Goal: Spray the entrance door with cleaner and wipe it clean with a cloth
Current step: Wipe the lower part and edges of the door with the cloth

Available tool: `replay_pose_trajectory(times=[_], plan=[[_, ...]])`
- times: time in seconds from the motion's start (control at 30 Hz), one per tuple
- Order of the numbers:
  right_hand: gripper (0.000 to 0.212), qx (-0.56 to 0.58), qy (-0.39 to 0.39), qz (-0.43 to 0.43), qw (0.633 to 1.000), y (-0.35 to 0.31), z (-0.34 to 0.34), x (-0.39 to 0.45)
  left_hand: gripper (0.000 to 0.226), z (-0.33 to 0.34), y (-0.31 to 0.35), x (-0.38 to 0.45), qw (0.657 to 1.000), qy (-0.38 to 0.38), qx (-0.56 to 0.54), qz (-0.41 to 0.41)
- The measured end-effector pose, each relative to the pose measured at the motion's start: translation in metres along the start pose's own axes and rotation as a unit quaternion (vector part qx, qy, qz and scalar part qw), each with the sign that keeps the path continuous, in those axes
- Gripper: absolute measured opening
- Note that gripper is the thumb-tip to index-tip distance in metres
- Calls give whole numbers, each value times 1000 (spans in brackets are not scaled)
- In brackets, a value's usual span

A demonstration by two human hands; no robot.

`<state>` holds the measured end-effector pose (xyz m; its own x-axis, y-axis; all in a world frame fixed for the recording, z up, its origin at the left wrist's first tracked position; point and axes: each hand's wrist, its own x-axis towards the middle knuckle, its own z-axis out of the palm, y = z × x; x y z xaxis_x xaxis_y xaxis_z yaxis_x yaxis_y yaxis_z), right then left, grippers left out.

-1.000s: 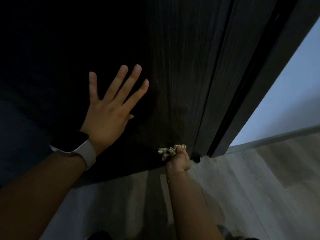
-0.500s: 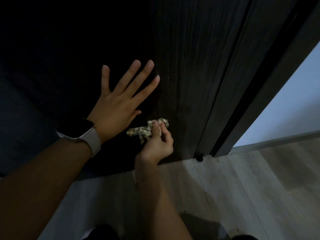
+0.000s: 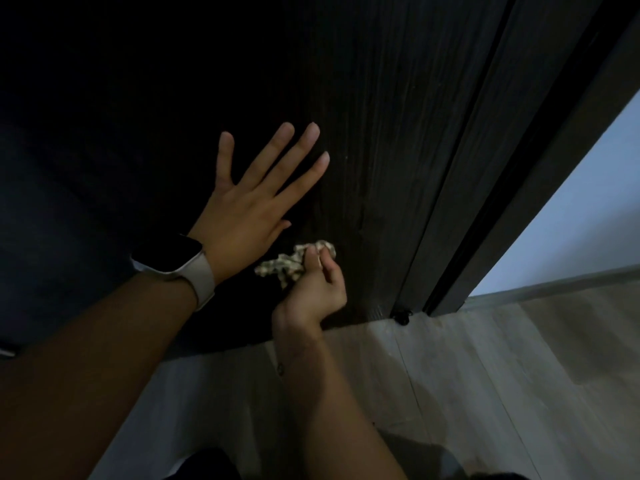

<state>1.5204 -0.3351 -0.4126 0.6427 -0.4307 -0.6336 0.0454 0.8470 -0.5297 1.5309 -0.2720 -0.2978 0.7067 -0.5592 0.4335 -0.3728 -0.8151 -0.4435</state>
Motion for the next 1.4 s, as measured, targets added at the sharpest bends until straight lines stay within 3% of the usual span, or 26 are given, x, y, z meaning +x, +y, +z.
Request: replay_pose_trajectory(times=[0.1, 0.23, 0.37, 0.57, 0.67, 0.77, 0.87, 1.0, 1.07, 1.13, 1.27, 1.4], plan=[[19, 34, -35, -36, 998, -32, 18, -9, 106, -8, 1, -3, 1000, 6, -3, -2], [26, 45, 20, -90, 995, -84, 9, 18, 99, -20, 0, -9, 1000, 22, -5, -7], [32, 19, 55, -71, 996, -102, 6, 20, 96, -34, -3, -4, 999, 39, -4, -24], [29, 63, -19, -107, 992, -135, 54, -32, 114, -53, -8, 14, 989, 26, -41, -137], [24, 73, -104, -175, 976, -163, 83, -60, 118, -54, -3, 19, 988, 5, -53, -145], [20, 69, -137, -230, 961, -179, 103, -72, 119, -52, -1, 19, 987, 2, -47, -156], [27, 69, -90, -245, 963, -168, 89, -48, 118, -50, -5, 16, 988, 4, -44, -149], [29, 53, 20, -128, 990, -130, 32, 1, 116, -52, -8, 14, 989, 1, -39, -142], [24, 15, 35, -116, 992, -121, 16, 5, 116, -51, -8, 14, 989, 0, -37, -141], [13, -22, 12, -189, 982, -128, 28, -6, 117, -51, -9, 13, 989, 3, -36, -142], [15, -42, -55, -404, 912, -180, 87, -41, 117, -52, -8, 14, 990, 6, -37, -138], [23, -37, -63, -457, 886, -206, 109, -51, 116, -54, -10, 12, 991, 2, -37, -132]])
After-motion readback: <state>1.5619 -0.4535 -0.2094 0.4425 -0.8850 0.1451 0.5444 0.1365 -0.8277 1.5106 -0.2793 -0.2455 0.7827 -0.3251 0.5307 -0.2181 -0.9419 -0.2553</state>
